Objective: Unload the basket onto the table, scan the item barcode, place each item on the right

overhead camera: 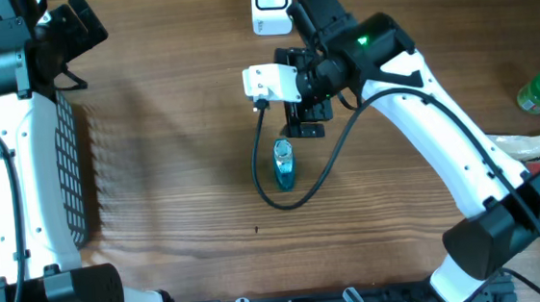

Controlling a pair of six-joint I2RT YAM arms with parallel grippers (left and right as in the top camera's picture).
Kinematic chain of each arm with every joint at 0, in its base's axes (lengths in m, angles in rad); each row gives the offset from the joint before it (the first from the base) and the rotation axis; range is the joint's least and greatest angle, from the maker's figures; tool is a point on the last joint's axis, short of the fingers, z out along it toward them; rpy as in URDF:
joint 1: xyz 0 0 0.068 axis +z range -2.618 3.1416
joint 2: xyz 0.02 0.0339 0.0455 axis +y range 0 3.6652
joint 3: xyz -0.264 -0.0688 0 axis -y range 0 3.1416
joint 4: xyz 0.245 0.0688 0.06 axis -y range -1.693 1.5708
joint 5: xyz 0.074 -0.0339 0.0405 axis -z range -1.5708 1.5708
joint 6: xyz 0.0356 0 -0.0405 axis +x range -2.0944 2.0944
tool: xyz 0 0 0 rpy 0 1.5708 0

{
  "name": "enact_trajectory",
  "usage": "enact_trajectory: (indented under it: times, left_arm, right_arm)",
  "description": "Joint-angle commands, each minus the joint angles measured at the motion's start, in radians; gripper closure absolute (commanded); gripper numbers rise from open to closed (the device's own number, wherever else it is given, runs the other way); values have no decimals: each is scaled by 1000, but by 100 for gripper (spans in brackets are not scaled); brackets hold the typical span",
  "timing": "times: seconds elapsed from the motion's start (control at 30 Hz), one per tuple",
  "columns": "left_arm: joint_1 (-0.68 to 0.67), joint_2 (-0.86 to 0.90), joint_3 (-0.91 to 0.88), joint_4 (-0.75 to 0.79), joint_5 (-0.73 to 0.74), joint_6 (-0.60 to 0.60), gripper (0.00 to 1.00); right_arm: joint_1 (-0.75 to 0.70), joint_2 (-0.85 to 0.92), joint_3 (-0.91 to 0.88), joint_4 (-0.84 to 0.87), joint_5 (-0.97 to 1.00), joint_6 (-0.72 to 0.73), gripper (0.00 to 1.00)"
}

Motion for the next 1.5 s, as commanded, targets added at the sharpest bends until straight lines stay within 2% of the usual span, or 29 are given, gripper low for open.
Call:
enact_trajectory:
  times: [0.0, 0.53, 0.83, 1.17, 1.47]
  left_arm:
    - [4, 6, -7, -4, -9, -21, 0]
    - [4, 8, -7, -20, -9, -28, 0]
    - [4, 9, -7, -24, -9, -28, 0]
    - [4, 9, -7, -39, -9, -28, 0]
    - [3, 9, -7, -39, -9, -28, 0]
  right_arm:
    - [6, -16, -90, 17, -13, -20, 0]
    - [11, -35, -117, -52, 48, -115, 0]
    - [62, -35, -133, -57, 54, -109, 0]
    - [65, -35, -236, 17, 71, -58, 0]
    - [69, -35, -249, 34, 71, -27, 0]
